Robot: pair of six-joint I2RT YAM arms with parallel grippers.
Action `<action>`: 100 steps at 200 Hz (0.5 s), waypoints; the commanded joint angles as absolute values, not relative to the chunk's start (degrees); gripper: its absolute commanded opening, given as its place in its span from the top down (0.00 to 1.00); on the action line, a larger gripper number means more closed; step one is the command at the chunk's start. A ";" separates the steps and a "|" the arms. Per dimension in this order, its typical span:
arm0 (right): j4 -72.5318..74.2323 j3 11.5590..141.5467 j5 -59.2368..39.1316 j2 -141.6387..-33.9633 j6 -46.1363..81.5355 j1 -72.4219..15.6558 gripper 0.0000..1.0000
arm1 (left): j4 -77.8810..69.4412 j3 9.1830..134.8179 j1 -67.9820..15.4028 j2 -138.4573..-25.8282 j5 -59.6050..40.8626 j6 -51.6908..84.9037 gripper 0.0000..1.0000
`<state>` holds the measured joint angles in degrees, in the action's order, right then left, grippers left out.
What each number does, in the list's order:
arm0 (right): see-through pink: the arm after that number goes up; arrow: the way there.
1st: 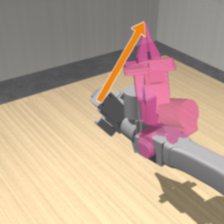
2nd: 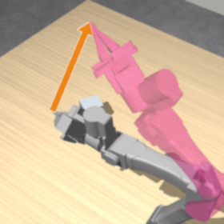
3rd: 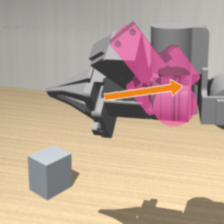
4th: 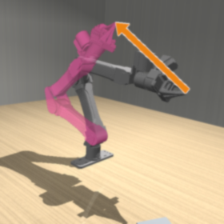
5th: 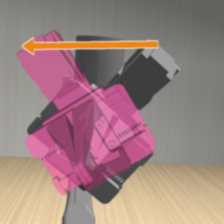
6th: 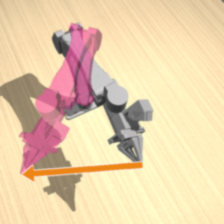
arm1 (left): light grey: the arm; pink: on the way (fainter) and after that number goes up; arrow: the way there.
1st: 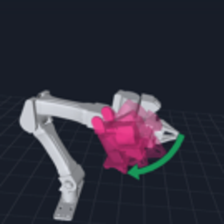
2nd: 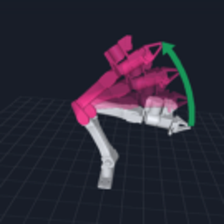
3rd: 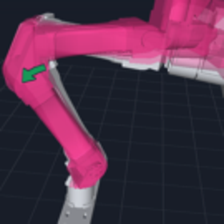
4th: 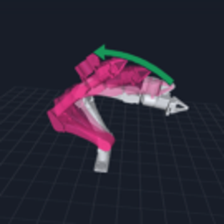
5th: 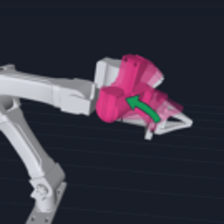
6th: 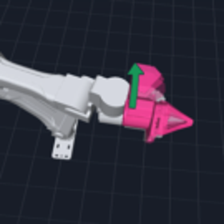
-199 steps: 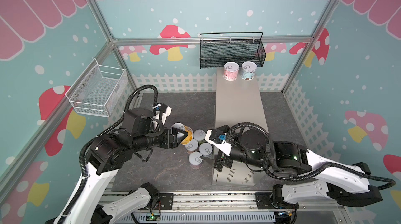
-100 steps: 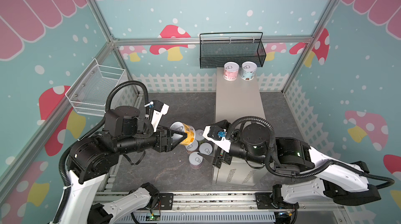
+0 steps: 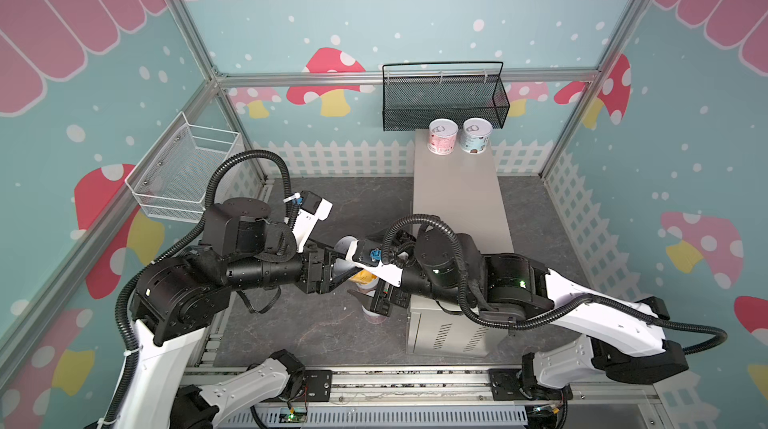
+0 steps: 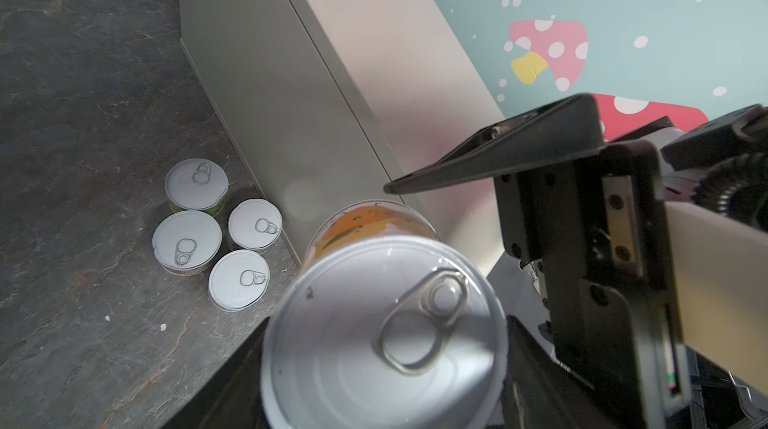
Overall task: Place and organize the canned foods onto the counter
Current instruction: 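Hold the yellow can up with the left gripper while the right gripper grasps it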
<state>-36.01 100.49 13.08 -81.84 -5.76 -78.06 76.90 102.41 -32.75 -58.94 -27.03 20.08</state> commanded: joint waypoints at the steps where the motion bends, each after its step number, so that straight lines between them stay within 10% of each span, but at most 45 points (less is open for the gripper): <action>1: -36.56 102.00 15.88 -82.46 -6.75 -78.49 0.00 | 72.98 103.36 -32.56 -58.47 -30.74 19.05 0.64; 100: -35.07 101.65 18.75 -82.43 -4.32 -78.13 0.17 | 71.57 102.79 -32.69 -58.28 -32.60 19.93 0.63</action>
